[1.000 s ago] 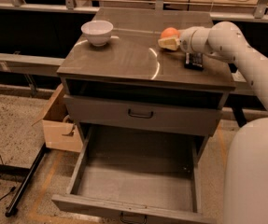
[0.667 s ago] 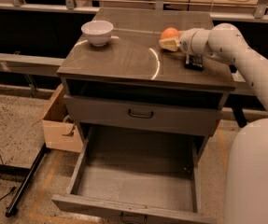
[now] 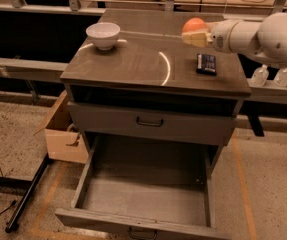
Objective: Place orange into middle drawer
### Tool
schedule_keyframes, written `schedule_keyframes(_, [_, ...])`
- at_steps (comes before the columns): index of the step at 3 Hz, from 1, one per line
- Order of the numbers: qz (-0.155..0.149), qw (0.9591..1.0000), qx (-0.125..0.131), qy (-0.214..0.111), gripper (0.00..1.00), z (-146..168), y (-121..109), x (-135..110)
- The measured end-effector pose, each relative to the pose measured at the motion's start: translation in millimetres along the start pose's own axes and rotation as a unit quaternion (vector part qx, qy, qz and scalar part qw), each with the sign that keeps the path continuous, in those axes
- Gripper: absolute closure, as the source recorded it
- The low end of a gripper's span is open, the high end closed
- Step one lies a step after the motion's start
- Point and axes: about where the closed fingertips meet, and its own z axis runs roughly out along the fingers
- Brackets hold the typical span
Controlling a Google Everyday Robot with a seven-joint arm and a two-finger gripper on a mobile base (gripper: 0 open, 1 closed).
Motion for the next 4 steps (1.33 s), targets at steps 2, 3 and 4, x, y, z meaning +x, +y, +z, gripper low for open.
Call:
schedule_keyframes(2, [-0.029,0.989,-0.144,0.018,1.0,-89.7,95.4,22.1])
schedule_keyframes(3, [-0.06,0.9834,-0.17,0.021,1.0,-94.5,108.3,26.5])
schedule_keyframes(4, [-0.06,0.9834,-0.17,0.021,1.0,-94.3,108.3,26.4])
